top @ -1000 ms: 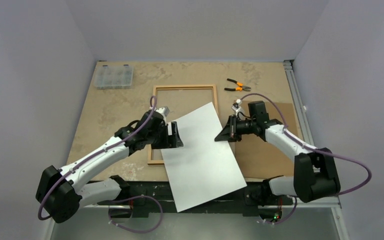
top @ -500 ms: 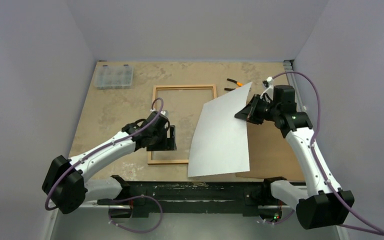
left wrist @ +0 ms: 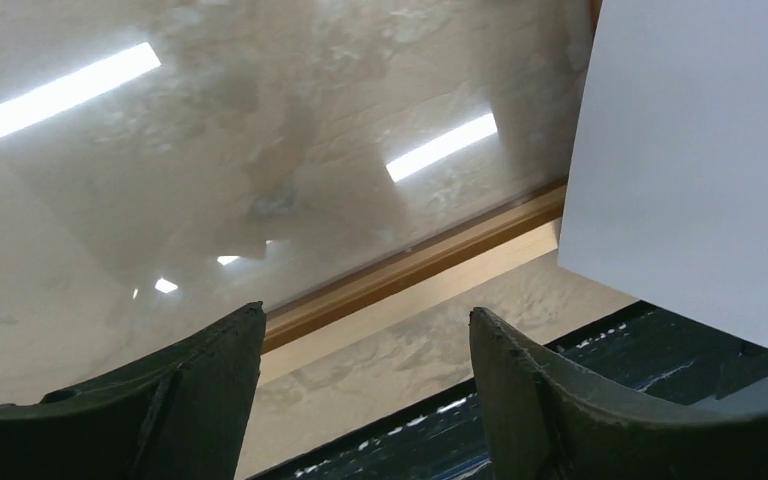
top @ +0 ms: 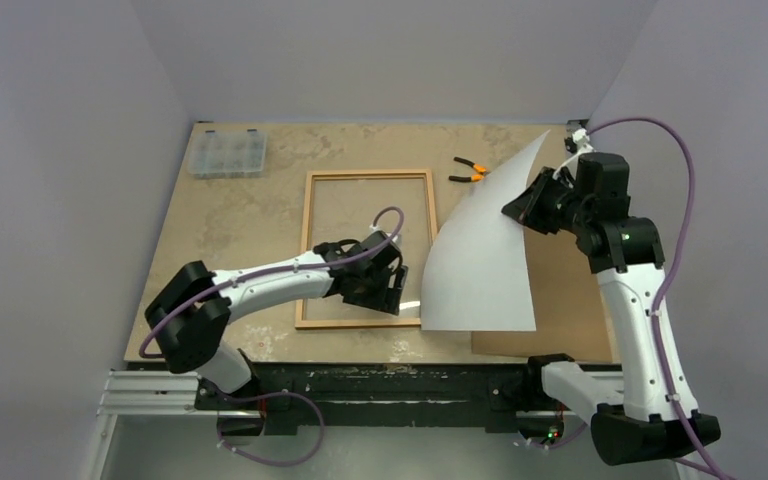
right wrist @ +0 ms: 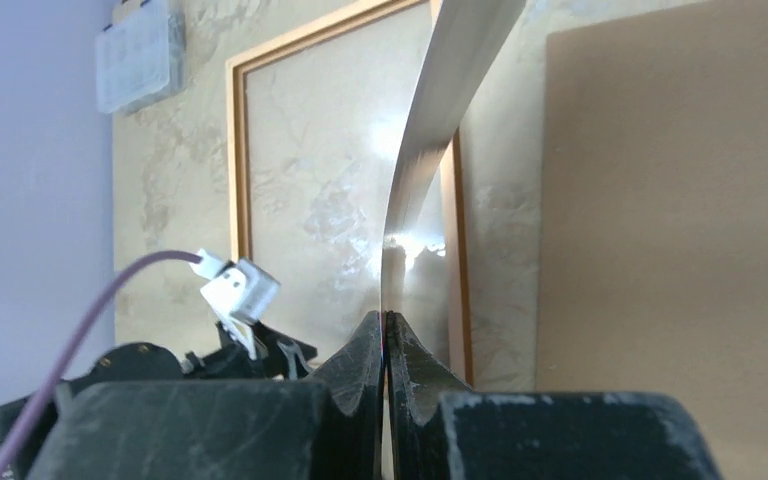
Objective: Put the photo into the frame
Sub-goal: Pick up the photo at the center of the board, then adjust the photo frame at the center of the board, then place the photo in the photo frame.
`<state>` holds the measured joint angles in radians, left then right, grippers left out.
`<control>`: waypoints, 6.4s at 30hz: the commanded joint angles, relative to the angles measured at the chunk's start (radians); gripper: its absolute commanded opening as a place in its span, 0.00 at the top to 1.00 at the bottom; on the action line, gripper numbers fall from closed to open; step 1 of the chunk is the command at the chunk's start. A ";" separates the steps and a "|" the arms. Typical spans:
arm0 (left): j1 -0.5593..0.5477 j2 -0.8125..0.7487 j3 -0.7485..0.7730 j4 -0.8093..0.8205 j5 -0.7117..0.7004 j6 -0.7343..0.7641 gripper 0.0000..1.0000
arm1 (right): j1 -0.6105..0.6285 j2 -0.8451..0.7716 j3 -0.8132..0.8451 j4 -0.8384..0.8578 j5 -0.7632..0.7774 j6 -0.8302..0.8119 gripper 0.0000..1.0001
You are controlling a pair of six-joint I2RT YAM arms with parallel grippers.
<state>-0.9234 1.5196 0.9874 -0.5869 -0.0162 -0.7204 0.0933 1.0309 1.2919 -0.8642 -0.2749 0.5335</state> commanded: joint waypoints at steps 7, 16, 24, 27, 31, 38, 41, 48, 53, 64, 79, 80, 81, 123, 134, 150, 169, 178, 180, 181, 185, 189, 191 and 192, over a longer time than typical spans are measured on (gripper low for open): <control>-0.112 0.200 0.206 0.161 0.099 -0.071 0.27 | -0.003 0.000 0.247 -0.155 0.281 -0.081 1.00; -0.157 0.370 0.371 0.177 0.140 -0.109 0.27 | -0.004 -0.014 0.275 -0.194 0.430 -0.123 1.00; -0.176 0.464 0.426 0.208 0.193 -0.123 0.29 | -0.003 -0.019 0.264 -0.203 0.474 -0.135 1.00; -0.187 0.480 0.433 0.233 0.216 -0.126 0.31 | -0.004 -0.018 0.256 -0.202 0.477 -0.138 1.00; -0.214 0.496 0.464 0.231 0.230 -0.120 0.33 | -0.004 -0.018 0.241 -0.197 0.475 -0.138 1.00; -0.265 0.517 0.521 0.196 0.246 -0.103 0.38 | -0.004 -0.015 0.221 -0.183 0.466 -0.137 1.00; -0.279 0.508 0.525 0.182 0.243 -0.095 0.39 | -0.003 -0.015 0.214 -0.178 0.462 -0.136 1.00; -0.292 0.477 0.508 0.175 0.226 -0.090 0.37 | -0.003 -0.014 0.191 -0.162 0.432 -0.132 1.00; -0.279 0.419 0.475 0.197 0.217 -0.097 0.21 | -0.003 -0.011 0.182 -0.154 0.391 -0.141 1.00; -0.089 0.175 0.261 0.336 0.298 -0.120 0.16 | -0.003 0.034 0.218 -0.141 0.216 -0.126 1.00; 0.229 -0.358 0.017 0.062 0.105 -0.036 0.15 | -0.003 0.118 0.288 0.011 -0.209 -0.068 1.00; 0.231 -0.389 0.031 0.008 0.069 -0.028 0.15 | -0.004 0.123 0.290 0.026 -0.247 -0.056 1.00; 0.230 -0.416 0.044 -0.025 0.040 -0.019 0.15 | -0.004 0.128 0.291 0.046 -0.277 -0.044 1.00; 0.233 -0.579 0.034 -0.143 -0.039 -0.056 0.16 | -0.004 0.297 -0.485 0.604 -0.097 0.066 1.00; 0.233 -0.581 0.029 -0.145 -0.027 -0.067 0.16 | 0.001 0.356 -0.441 0.632 -0.104 0.101 1.00; 0.233 -0.578 0.040 -0.176 -0.038 -0.065 0.16 | 0.073 0.447 -0.394 0.691 -0.074 0.175 1.00; 0.233 -0.574 0.045 -0.196 -0.048 -0.073 0.16 | 0.180 0.551 -0.346 0.760 -0.032 0.246 1.00; 0.233 -0.576 0.042 -0.199 -0.050 -0.072 0.16 | 0.211 0.585 -0.333 0.787 -0.019 0.273 1.00; 0.233 -0.576 0.039 -0.198 -0.049 -0.071 0.16 | 0.216 0.587 -0.337 0.801 -0.013 0.284 1.00; 0.233 -0.575 0.039 -0.198 -0.048 -0.072 0.16 | 0.221 0.590 -0.339 0.807 -0.010 0.291 1.00; 0.233 -0.576 0.036 -0.196 -0.048 -0.073 0.16 | 0.241 0.592 -0.348 0.829 0.009 0.312 1.00; 0.232 -0.577 0.035 -0.198 -0.045 -0.074 0.16 | 0.265 0.608 -0.352 0.844 0.028 0.323 1.00; 0.233 -0.578 0.035 -0.199 -0.043 -0.074 0.16 | 0.275 0.613 -0.366 0.858 0.034 0.341 1.00; 0.233 -0.579 0.036 -0.200 -0.042 -0.074 0.16 | 0.279 0.614 -0.373 0.859 0.042 0.355 1.00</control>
<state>-0.6949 0.9535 1.0164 -0.7937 -0.0570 -0.7837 0.3542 1.6348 0.9207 -0.0650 -0.2779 0.8410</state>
